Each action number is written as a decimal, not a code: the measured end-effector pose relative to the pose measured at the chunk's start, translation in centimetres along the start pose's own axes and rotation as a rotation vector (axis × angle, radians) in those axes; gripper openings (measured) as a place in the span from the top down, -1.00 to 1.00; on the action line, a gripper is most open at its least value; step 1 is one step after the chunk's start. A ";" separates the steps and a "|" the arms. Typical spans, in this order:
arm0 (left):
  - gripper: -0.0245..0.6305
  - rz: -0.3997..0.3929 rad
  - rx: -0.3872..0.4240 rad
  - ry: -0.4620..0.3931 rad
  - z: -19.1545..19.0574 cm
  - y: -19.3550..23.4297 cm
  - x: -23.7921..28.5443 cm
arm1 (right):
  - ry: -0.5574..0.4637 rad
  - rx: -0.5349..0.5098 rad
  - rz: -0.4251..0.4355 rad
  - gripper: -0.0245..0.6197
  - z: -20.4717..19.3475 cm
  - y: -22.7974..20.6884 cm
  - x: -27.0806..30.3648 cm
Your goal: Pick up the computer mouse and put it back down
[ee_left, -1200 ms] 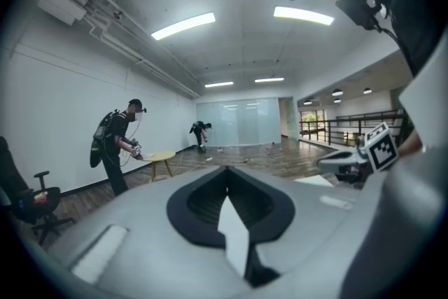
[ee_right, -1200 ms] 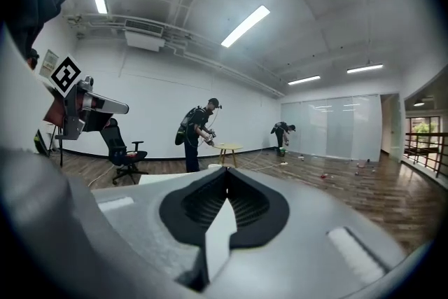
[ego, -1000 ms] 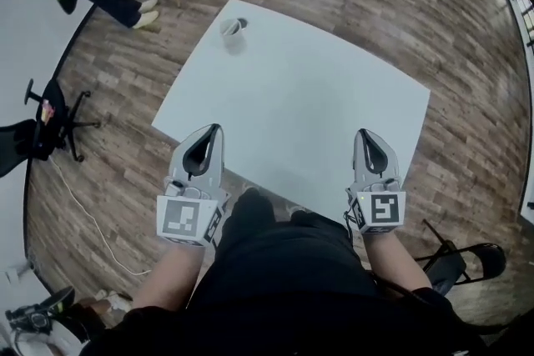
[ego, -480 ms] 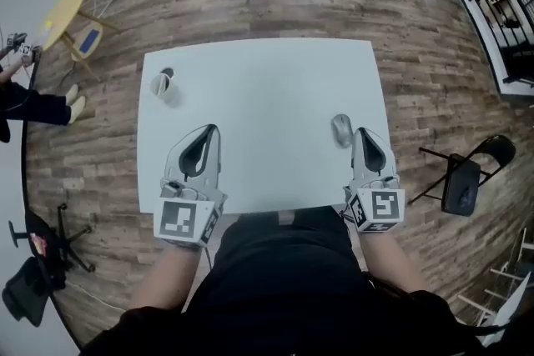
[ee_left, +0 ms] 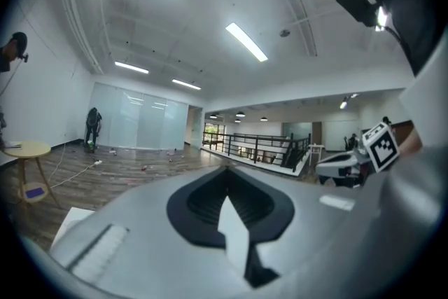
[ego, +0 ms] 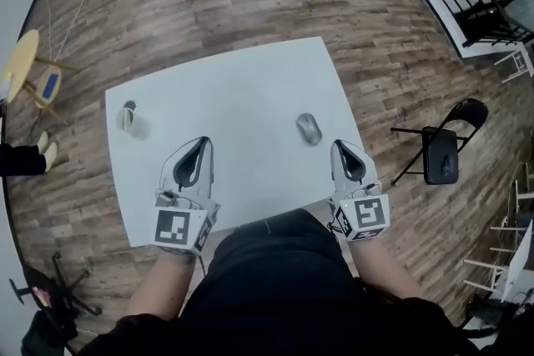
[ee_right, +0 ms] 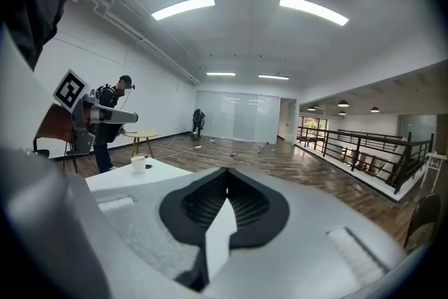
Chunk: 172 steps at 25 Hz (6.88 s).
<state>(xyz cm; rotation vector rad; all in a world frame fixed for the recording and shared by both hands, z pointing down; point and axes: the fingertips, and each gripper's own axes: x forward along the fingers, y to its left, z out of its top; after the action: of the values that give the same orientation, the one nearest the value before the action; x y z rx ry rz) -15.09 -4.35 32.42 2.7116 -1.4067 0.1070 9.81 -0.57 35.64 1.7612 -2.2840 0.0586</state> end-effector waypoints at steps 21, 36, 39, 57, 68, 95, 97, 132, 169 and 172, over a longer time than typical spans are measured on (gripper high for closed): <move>0.93 0.063 0.028 0.137 -2.1 0.1 4.8 | 0.193 0.019 0.096 0.32 -7.5 -0.8 5.8; 0.93 0.045 0.000 0.203 -3.4 -1.3 7.4 | 0.301 0.055 0.112 0.12 -12.9 -1.9 7.9; 0.93 0.046 0.045 0.249 -4.5 -0.5 7.2 | 0.320 0.068 0.125 0.04 -13.7 -1.5 8.3; 0.93 0.037 -0.004 0.317 -7.4 -0.4 8.1 | 0.426 0.048 0.137 0.03 -17.1 -0.3 9.5; 0.93 0.038 -0.088 0.314 -7.8 -1.0 8.7 | 0.478 0.053 0.136 -0.01 -19.2 0.3 10.1; 0.93 0.058 -0.126 0.370 -9.9 -0.8 7.6 | 0.532 0.069 0.131 -0.07 -21.0 0.0 10.5; 0.93 0.058 -0.134 0.356 -9.7 -0.8 7.6 | 0.536 0.069 0.137 -0.07 -21.1 0.0 10.6; 0.93 0.087 -0.104 0.222 -5.5 -1.7 5.4 | 0.463 0.123 0.052 -0.01 -17.4 -3.7 8.9; 0.93 0.248 0.091 -0.046 5.7 3.1 2.2 | 0.154 0.030 0.055 -0.01 -2.4 -6.5 7.8; 0.93 0.242 0.120 -0.077 7.0 2.9 1.8 | 0.107 0.031 0.053 -0.01 -0.5 -6.2 7.2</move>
<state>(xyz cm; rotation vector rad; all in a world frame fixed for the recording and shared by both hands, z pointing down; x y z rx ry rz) -16.24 -8.27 25.73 2.6509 -1.8025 0.1069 14.18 -8.93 36.97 1.6697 -2.2648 0.1947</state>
